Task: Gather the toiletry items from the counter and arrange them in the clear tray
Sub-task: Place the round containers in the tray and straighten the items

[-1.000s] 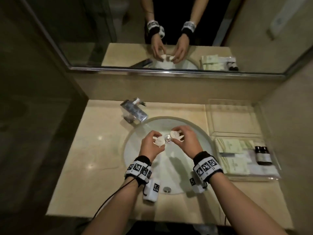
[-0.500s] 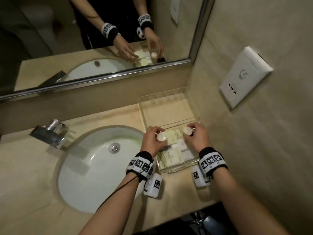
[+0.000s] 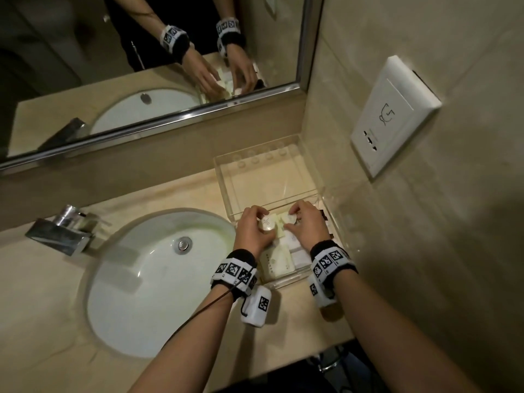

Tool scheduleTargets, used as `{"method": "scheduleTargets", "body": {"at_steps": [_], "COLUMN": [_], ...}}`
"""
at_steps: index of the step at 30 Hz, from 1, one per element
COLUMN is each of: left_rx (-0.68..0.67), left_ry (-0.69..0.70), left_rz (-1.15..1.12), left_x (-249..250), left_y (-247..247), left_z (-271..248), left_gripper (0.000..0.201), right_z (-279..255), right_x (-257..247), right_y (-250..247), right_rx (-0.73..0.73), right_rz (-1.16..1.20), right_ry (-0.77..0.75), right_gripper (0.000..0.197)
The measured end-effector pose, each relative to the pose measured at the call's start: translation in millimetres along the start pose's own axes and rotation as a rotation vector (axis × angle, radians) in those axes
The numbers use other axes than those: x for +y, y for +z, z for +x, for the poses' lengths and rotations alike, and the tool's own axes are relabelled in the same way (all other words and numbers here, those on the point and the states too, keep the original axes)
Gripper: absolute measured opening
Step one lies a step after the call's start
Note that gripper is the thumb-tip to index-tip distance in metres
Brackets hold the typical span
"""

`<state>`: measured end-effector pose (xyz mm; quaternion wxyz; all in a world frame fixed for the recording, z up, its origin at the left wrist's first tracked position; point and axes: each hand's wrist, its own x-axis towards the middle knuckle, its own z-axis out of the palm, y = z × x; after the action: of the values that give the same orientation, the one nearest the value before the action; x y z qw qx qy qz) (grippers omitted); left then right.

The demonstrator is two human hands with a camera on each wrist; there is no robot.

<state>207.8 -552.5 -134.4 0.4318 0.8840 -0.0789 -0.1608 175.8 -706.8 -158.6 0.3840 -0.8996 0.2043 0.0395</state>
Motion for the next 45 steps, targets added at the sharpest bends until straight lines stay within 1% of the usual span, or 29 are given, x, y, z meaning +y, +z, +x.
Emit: {"method": "scheduleTargets", "body": {"at_steps": [7, 10, 12, 13, 14, 15, 17, 18, 20, 22, 23, 26, 29, 33, 37, 42, 45], "left_rx": [-0.002, -0.014, -0.024, -0.029, -0.036, -0.043, -0.059, -0.067, -0.080, -0.094, -0.104, -0.132, -0.181, -0.172, -0.169, -0.185, -0.195], "left_ry": [0.007, 0.020, 0.039, 0.057, 0.084, 0.116, 0.153, 0.146, 0.133, 0.177, 0.219, 0.311, 0.318, 0.314, 0.314, 0.293, 0.292], "left_rz": [-0.001, -0.037, -0.056, -0.069, -0.081, -0.085, -0.094, -0.102, -0.064, 0.090, 0.191, 0.455, 0.592, 0.606, 0.591, 0.597, 0.605], "left_x": [1.6, 9.2, 17.1, 21.5, 25.7, 29.1, 32.8, 34.0, 32.0, 24.8, 21.1, 16.5, 16.1, 15.1, 15.8, 14.2, 14.4], "left_y": [-1.0, 1.5, 4.9, 6.9, 8.9, 11.0, 16.3, 18.3, 22.2, 24.6, 24.7, 20.6, 17.4, 17.9, 18.7, 19.0, 18.4], "left_z": [1.3, 3.8, 6.6, 8.1, 9.5, 10.9, 14.3, 15.5, 16.6, 14.9, 12.8, 5.6, 0.9, 1.4, 1.9, 0.1, 0.2], "left_gripper": [0.039, 0.040, 0.040, 0.040, 0.040, 0.040, 0.042, 0.044, 0.044, 0.038, 0.035, 0.037, 0.047, 0.047, 0.045, 0.048, 0.048], "right_z": [2.6, 2.3, 4.0, 4.6, 4.9, 5.7, 7.3, 9.0, 14.1, 19.3, 20.2, 20.9, 20.5, 24.0, 22.0, 15.8, 13.1], "right_x": [0.6, 3.8, 4.9, 3.3, 0.8, -1.2, -2.3, -0.7, 5.4, 12.1, 12.7, 12.0, 9.9, 9.2, 11.7, 17.8, 18.4], "right_y": [-0.8, -6.8, -11.9, -15.9, -20.3, -23.9, -30.1, -31.5, -32.5, -32.2, -31.9, -27.1, -23.2, -21.9, -23.7, -22.5, -20.3], "right_rx": [-0.001, 0.022, 0.083, 0.094, 0.074, 0.025, -0.052, -0.053, 0.022, 0.115, 0.137, 0.126, 0.121, 0.149, 0.135, 0.088, 0.104], "right_rz": [0.100, 0.159, 0.235, 0.293, 0.362, 0.426, 0.488, 0.485, 0.424, 0.331, 0.297, 0.245, 0.216, 0.103, 0.024, -0.056, -0.099], "right_ry": [-0.025, -0.027, 0.012, 0.048, 0.085, 0.123, 0.154, 0.152, 0.176, 0.216, 0.233, 0.241, 0.230, 0.177, 0.111, 0.029, 0.012], "right_gripper": [0.031, 0.020, 0.009, 0.009, 0.016, 0.022, 0.024, 0.023, 0.020, 0.019, 0.019, 0.019, 0.017, 0.019, 0.019, 0.036, 0.032]}}
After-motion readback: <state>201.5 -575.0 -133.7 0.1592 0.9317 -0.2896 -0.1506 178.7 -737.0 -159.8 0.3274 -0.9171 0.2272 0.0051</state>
